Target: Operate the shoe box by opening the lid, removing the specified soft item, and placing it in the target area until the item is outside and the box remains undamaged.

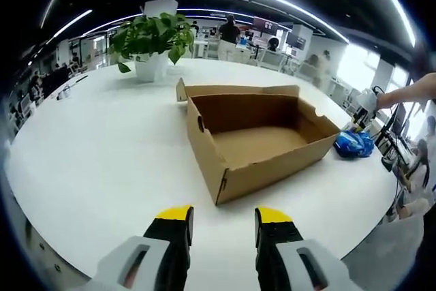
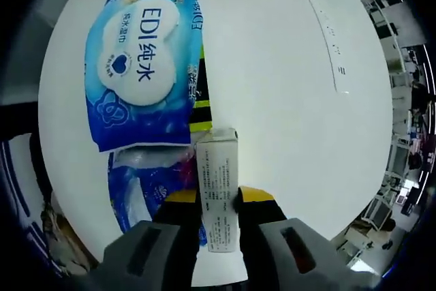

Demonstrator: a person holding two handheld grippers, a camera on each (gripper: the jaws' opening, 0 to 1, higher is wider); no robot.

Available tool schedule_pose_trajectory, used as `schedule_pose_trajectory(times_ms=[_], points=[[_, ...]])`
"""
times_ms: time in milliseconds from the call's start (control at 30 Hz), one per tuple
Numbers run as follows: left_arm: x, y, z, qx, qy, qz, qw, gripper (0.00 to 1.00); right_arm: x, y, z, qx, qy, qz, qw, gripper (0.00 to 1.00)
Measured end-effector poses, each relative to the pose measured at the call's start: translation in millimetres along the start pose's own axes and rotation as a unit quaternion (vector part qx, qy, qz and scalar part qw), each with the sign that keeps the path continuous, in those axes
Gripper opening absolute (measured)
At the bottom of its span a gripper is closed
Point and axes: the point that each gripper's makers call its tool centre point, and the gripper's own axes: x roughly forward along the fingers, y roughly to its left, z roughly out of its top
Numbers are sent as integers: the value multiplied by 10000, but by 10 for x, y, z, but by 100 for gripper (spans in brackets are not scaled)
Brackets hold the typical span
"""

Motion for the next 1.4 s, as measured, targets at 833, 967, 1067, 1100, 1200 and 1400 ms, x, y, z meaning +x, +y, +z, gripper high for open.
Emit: schedule_pose_trajectory(times_ms=[833,967,1067,1100,1200,1400], points=[[45,-6,-104,-23,264,-58,9996,37,-424,-199,-67,1199,-850,-660,9869,26],[43,-44,-89,-84,214,-174,9996,37,-536,-155,-72,2047,-1174,-663,9695,27],[32,-48,-81,-149,159,-238,9995,37,-603,-129,-70,2555,-1448,-683,9535,27],[30,-48,-80,-161,150,-247,9995,37,-611,-123,-70,2616,-1478,-685,9513,27],[21,-51,-61,-228,91,-302,9992,37,-709,-30,-9,3056,-1732,-765,9331,28],[14,-76,-44,-296,30,-408,9987,36,-861,34,216,3865,-2434,-940,8846,28]])
